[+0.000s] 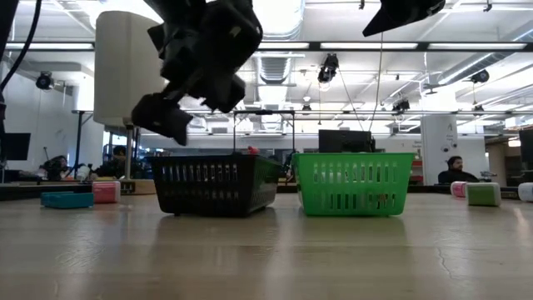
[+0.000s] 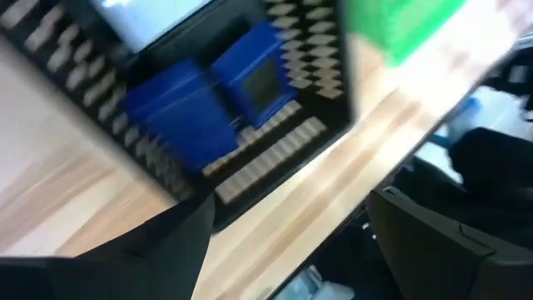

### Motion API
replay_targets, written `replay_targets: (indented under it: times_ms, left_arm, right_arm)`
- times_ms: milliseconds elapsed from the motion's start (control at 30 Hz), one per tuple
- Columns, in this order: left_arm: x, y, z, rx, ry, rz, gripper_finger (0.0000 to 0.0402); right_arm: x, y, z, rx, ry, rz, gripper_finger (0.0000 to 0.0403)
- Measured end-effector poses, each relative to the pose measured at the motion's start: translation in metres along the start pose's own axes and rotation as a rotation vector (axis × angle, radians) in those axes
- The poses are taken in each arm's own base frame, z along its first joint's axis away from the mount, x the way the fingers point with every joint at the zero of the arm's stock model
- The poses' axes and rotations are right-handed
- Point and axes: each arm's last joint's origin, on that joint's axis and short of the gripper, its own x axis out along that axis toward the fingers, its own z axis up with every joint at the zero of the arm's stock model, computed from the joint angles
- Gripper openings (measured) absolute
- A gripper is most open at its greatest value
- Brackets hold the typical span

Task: Pick & Place Office items
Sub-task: Put the left pink charger adapter into the green basket

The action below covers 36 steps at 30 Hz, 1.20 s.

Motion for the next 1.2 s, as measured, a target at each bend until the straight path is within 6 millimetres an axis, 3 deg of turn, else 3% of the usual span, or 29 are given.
replay_targets:
  times_ms: [367,600,900,1200]
  left_arm:
    - [-0.01,0.032,-0.022,-0.244,0.195,0.305,0.0324]
    - [-0.014,0.041,-0.032,-0.302,0.138,0.532,0.0324]
    - [-0.005,0.038,-0.044,-0.082,-0.053,0.782,0.0324]
    - [-0.012,0.043,-0.053,0.148,-0.117,1.087,0.0324]
  right_arm:
    - [0.0,0.0,0.0,0.0,0.0,0.0,0.0228]
    - [0.0,0.0,0.0,0.0,0.0,0.0,0.0228]
    - [0.0,0.0,0.0,0.001,0.0,0.0,0.0228]
    - [0.0,0.0,0.0,0.004,0.0,0.0,0.0228]
